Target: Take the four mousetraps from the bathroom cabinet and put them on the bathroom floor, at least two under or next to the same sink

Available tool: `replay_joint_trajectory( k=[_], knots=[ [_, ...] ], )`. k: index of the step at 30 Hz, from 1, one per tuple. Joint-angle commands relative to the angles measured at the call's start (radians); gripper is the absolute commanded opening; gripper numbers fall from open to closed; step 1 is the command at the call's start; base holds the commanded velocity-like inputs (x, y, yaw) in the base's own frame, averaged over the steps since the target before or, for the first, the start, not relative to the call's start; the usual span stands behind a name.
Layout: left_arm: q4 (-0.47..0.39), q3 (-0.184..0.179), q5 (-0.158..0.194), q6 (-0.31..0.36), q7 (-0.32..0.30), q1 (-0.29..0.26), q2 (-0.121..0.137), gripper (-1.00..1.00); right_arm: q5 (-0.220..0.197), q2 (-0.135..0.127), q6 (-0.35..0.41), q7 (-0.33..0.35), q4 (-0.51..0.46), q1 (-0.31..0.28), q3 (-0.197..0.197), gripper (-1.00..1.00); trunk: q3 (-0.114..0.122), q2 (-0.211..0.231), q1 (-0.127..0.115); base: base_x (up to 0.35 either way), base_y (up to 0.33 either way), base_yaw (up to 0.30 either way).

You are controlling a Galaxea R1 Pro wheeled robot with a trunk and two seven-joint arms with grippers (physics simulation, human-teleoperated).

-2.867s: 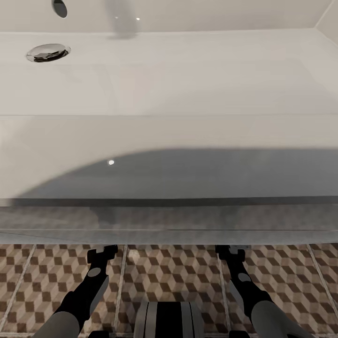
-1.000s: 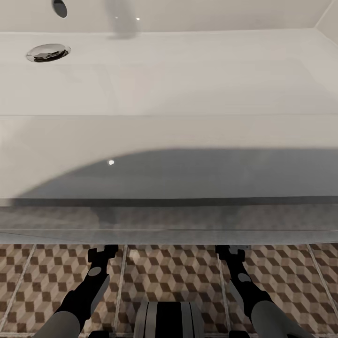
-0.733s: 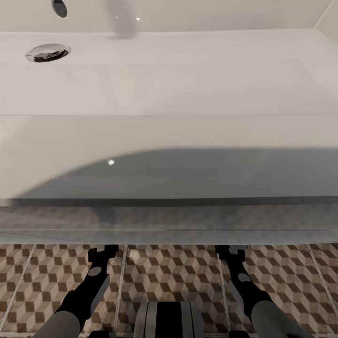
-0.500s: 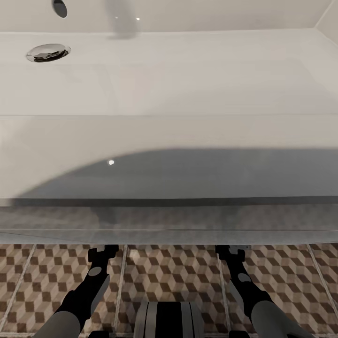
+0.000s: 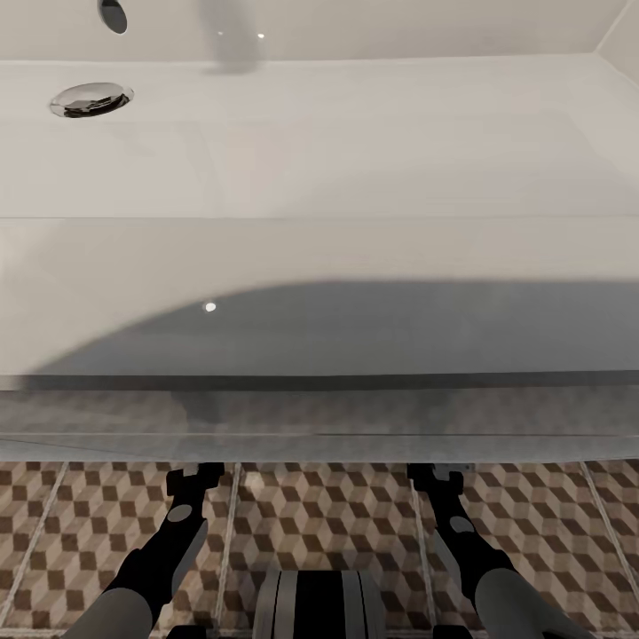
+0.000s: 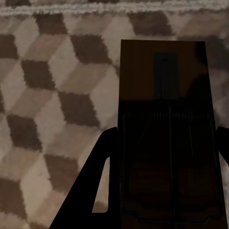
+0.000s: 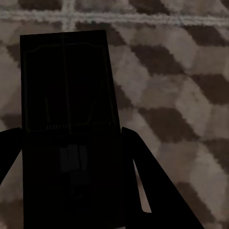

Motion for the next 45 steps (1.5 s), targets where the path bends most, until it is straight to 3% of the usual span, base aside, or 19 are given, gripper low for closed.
replay_joint_trajectory(
  k=[1, 2, 3, 29, 30, 45],
  knots=[
    [0.001, -0.005, 0.002, -0.003, 0.008, 0.000, 0.001, -1.00, 0.008, 0.000, -0.003, -0.001, 0.001, -0.001, -0.005, -1.00, 0.000, 0.000, 0.000, 0.000, 0.000, 0.000],
    [0.001, -0.005, 0.002, -0.003, 0.008, 0.000, 0.000, -1.00, 0.008, 0.000, -0.003, -0.001, 0.001, -0.001, -0.005, -1.00, 0.000, 0.000, 0.000, 0.000, 0.000, 0.000],
    [0.001, -0.005, 0.002, -0.003, 0.008, 0.000, 0.000, -1.00, 0.008, 0.000, -0.003, -0.001, 0.001, -0.001, -0.005, 1.00, 0.000, 0.000, 0.000, 0.000, 0.000, 0.000],
    [0.001, -0.005, 0.001, -0.003, 0.011, 0.000, 0.000, -1.00, 0.008, 0.001, -0.003, -0.001, 0.001, -0.001, -0.005, 1.00, 0.000, 0.000, 0.000, 0.000, 0.000, 0.000],
    [0.001, -0.005, 0.001, -0.003, 0.011, 0.000, 0.000, 1.00, 0.008, 0.001, -0.003, -0.001, 0.001, -0.001, -0.005, 1.00, 0.000, 0.000, 0.000, 0.000, 0.000, 0.000],
    [0.000, -0.005, 0.001, -0.003, 0.013, 0.000, 0.000, 1.00, 0.008, 0.001, -0.003, -0.001, 0.001, -0.001, -0.005, 1.00, 0.000, 0.000, 0.000, 0.000, 0.000, 0.000]
  ],
)
